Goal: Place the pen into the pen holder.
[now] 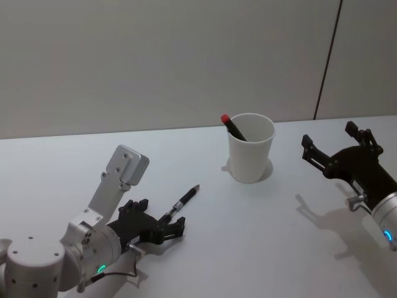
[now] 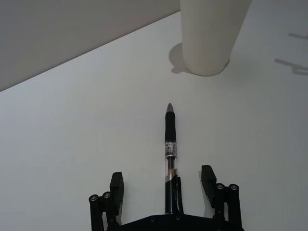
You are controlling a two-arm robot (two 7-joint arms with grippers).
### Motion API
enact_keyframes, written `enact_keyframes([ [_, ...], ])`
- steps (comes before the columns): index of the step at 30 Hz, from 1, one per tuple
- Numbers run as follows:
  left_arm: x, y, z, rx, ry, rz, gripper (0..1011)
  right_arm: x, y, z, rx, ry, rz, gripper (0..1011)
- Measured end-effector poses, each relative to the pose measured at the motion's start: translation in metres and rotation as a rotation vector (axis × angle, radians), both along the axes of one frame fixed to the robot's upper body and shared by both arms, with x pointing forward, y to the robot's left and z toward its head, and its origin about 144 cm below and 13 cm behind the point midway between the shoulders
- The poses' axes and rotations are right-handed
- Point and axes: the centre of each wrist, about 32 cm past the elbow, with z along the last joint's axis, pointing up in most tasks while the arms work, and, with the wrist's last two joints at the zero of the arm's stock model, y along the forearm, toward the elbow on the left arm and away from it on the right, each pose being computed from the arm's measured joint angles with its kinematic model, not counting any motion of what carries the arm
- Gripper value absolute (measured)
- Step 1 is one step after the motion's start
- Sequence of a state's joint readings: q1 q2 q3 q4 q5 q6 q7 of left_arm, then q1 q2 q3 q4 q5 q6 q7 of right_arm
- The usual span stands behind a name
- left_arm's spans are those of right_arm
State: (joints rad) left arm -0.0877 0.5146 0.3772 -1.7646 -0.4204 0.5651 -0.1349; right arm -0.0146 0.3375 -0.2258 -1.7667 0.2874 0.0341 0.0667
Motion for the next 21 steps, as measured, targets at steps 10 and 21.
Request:
enact_keyframes([
  [10, 0.0008, -0.0001, 0.0013, 0.009, 0.003, -0.003, 1001, 0.0, 0.0, 0.0, 0.0, 0.0, 0.0, 1002],
  [21, 0.0011, -0.0003, 0.0018, 0.012, 0.005, -0.005, 815, 0.0, 0.0, 0.0, 0.0, 0.0, 0.0, 1002],
])
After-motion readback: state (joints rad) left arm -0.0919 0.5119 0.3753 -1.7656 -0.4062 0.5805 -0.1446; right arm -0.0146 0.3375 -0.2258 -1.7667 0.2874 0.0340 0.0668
